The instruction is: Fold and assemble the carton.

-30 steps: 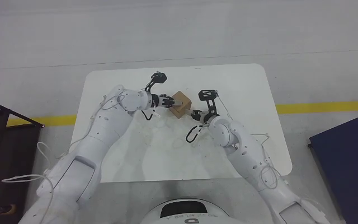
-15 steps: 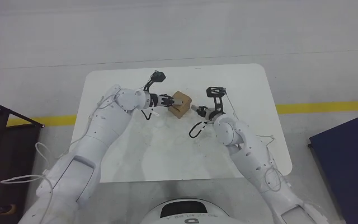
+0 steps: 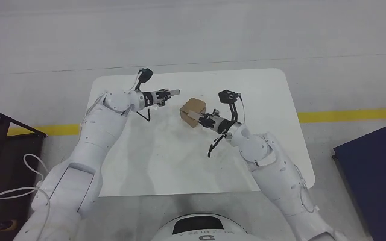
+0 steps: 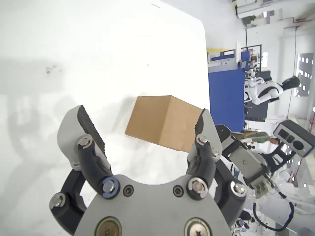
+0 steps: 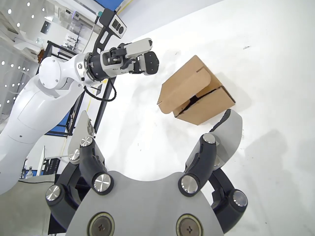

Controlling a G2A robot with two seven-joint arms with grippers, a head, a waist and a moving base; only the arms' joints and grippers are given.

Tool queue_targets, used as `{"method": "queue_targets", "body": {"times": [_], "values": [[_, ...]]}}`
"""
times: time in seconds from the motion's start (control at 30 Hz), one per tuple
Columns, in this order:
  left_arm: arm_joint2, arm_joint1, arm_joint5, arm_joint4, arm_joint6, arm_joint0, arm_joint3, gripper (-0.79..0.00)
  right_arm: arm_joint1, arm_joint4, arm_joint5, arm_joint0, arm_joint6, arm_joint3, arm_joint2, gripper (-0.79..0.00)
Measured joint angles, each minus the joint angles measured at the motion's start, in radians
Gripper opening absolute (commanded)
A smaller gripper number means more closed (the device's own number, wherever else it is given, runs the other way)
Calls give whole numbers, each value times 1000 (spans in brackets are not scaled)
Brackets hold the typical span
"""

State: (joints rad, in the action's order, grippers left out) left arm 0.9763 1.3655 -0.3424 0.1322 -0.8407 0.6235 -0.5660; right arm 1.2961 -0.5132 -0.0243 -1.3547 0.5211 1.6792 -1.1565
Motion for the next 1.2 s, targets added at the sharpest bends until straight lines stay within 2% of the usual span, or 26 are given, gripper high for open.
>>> {"method": "queue_targets", "body": {"times": [0.13, 0.17, 0.23, 0.3, 0.43, 0.5, 0.9, 1.2], "values": [[-21, 12, 0, 13, 22, -5, 34, -188, 11, 3, -8, 56, -11, -61, 47, -12], [-27, 15, 2, 20, 32, -7, 42, -262, 13, 5, -7, 66, -12, -72, 55, -12], [-40, 23, 8, 35, 57, -11, 60, -317, 16, 11, -5, 84, -16, -93, 67, -12], [-54, 29, 16, 59, 86, -17, 77, -308, 19, 16, -1, 96, -19, -106, 74, -15], [-74, 40, 31, 99, 134, -27, 109, -240, 20, 19, 6, 102, -26, -108, 76, -12], [-79, 46, 32, 101, 141, -30, 121, -240, 18, 19, 10, 97, -27, -99, 71, -9], [-105, 87, -26, 30, 24, -29, 137, -268, 13, -3, -2, 82, -11, -74, 65, -9], [-102, 97, -56, -2, -22, -37, 155, -274, 13, -7, -9, 85, -11, -70, 70, -31]]}}
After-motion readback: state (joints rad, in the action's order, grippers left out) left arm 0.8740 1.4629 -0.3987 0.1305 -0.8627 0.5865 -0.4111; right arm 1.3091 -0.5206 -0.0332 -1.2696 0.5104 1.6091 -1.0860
